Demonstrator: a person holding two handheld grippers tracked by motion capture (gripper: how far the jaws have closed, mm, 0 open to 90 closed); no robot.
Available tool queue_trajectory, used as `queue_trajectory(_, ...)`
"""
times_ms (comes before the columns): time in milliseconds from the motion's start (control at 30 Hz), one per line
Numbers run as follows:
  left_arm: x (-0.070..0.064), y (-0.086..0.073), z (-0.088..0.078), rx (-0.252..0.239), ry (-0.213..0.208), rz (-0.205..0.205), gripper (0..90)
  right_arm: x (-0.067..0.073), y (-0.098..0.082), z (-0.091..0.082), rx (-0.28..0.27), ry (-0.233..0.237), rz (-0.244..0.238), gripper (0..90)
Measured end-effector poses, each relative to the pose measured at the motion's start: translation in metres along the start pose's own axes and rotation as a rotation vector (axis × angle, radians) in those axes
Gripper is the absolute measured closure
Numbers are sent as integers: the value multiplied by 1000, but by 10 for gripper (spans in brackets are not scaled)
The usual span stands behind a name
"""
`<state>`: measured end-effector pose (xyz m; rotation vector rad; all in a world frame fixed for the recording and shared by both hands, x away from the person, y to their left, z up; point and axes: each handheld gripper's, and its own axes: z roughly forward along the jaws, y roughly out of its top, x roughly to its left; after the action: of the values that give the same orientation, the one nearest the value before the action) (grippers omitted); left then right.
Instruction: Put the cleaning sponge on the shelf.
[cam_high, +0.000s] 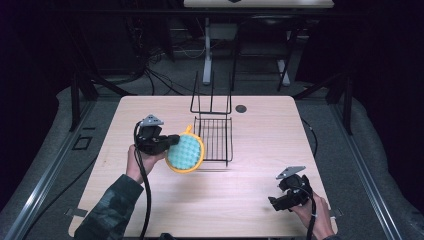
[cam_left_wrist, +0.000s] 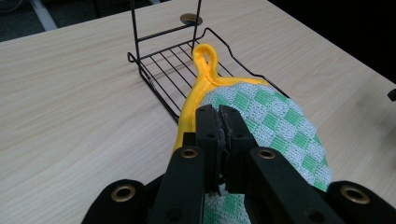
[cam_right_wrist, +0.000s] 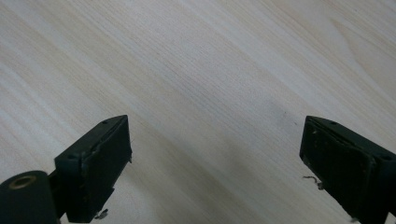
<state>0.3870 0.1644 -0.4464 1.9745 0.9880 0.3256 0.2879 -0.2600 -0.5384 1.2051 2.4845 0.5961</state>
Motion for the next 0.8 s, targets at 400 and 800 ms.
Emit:
queue_trajectory(400,3,5,17,-20,5,-28,874,0,1,-2,-10,-6,4,90)
queue_trajectory(800,6,9,31,-41,25,-48,875,0,0,-4,-11,-2,2,93)
